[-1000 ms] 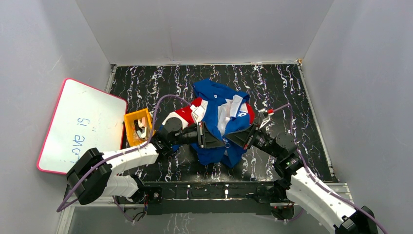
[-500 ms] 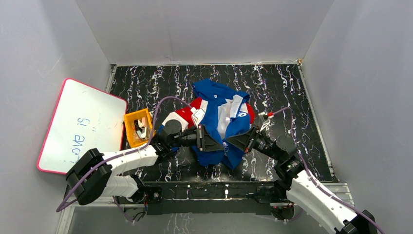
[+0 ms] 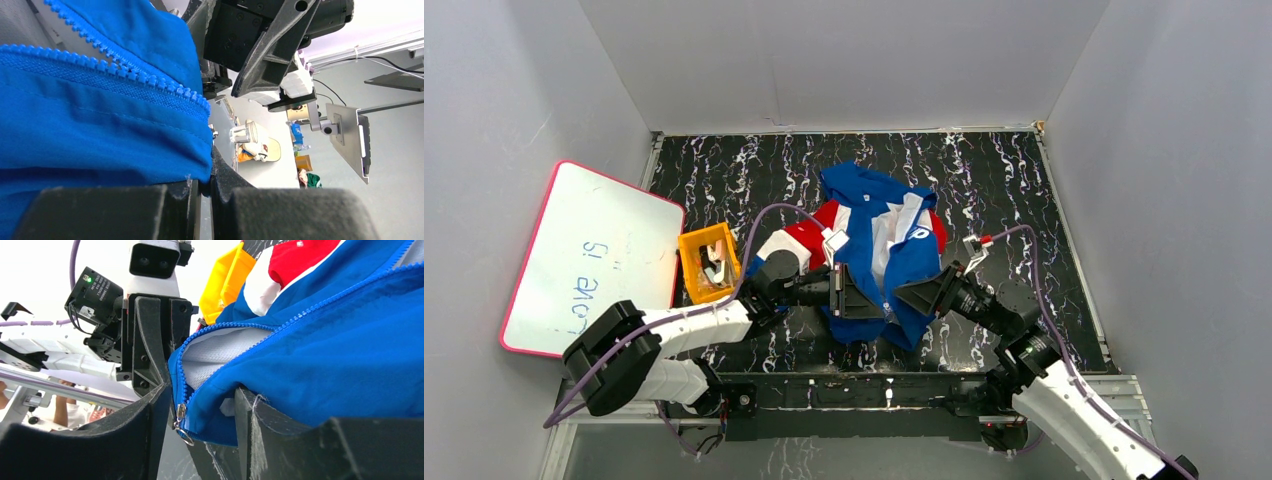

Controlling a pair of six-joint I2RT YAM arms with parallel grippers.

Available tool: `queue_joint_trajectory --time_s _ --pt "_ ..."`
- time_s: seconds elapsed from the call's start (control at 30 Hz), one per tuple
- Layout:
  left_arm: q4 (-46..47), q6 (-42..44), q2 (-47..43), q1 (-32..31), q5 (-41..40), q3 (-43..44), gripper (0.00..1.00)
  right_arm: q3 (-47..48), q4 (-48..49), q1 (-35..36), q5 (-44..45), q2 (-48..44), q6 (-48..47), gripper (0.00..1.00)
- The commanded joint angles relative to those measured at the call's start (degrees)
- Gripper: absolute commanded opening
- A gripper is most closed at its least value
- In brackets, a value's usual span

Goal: Zip up the jacket

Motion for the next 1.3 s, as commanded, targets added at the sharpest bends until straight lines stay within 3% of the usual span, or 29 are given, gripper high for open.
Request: queue_joint_trajectory --time_s 0.0,0.23,0.43,0.57,0.8,1.27 --pt "4.29 -0.75 0.17 -0.39 2.24 -0.03 0.0 5.59 -9.51 -0.36 0.4 -3.56 -3.85 0.59" --pt "5.05 -1.34 0.75 -0.29 2.52 0.05 0.0 12.12 -24.01 -0.34 -2.28 -7.23 -11.91 0.7" --pt "7.32 -4.46 1.18 0.86 2.05 -0.61 0.0 17.99 -30.41 -0.28 -10.9 -4.43 -21.14 0.73" --pt "10.16 -7.8 1.58 2.79 2.61 -1.37 0.0 22.12 -34.57 -0.36 -10.75 -1.78 -27.66 0.73" --pt "13.41 -14.18 2.74 6.99 4.93 -2.22 0.0 24.59 -31.8 -0.33 -7.34 -0.59 -38.36 0.74" --pt "16.63 -25.5 2.6 16.34 11.24 -4.65 0.0 24.89 -19.59 -0.3 -14.33 4.02 -62.19 0.76"
